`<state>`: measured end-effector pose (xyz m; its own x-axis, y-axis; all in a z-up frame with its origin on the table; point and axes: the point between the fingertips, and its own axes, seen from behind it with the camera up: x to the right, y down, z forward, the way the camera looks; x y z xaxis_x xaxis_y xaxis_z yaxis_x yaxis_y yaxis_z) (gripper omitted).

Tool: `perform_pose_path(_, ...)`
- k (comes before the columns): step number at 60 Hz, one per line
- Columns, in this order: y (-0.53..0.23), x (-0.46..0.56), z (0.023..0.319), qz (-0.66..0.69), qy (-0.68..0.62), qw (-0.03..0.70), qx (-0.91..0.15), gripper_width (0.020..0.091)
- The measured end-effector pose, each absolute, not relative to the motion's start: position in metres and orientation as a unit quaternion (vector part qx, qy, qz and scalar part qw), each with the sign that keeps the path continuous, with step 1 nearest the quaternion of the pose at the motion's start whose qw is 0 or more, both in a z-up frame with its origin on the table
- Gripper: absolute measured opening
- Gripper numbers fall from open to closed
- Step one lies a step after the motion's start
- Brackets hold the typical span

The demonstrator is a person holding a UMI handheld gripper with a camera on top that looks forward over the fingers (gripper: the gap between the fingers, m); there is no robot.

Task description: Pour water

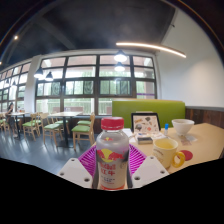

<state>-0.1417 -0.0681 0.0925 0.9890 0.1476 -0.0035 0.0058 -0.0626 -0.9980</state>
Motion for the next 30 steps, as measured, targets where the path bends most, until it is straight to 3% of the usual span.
perform_pose_path(8, -0.067, -0.149, 0.098, 0.123, -0.017, 0.642, -0.757, 0.038)
perform_pose_path(22, -0.032, -0.114, 0.147, 0.37, 0.196, 0.582, -0.697, 0.0383)
perform_pose_path(29, -0.021, -0.089, 0.159, 0.554, 0.349, 0.469, -0.593, 0.0363)
perform_pose_path(30, -0.032, -0.096, 0.169, 0.573, 0.379, 0.45, -0.571, 0.0396)
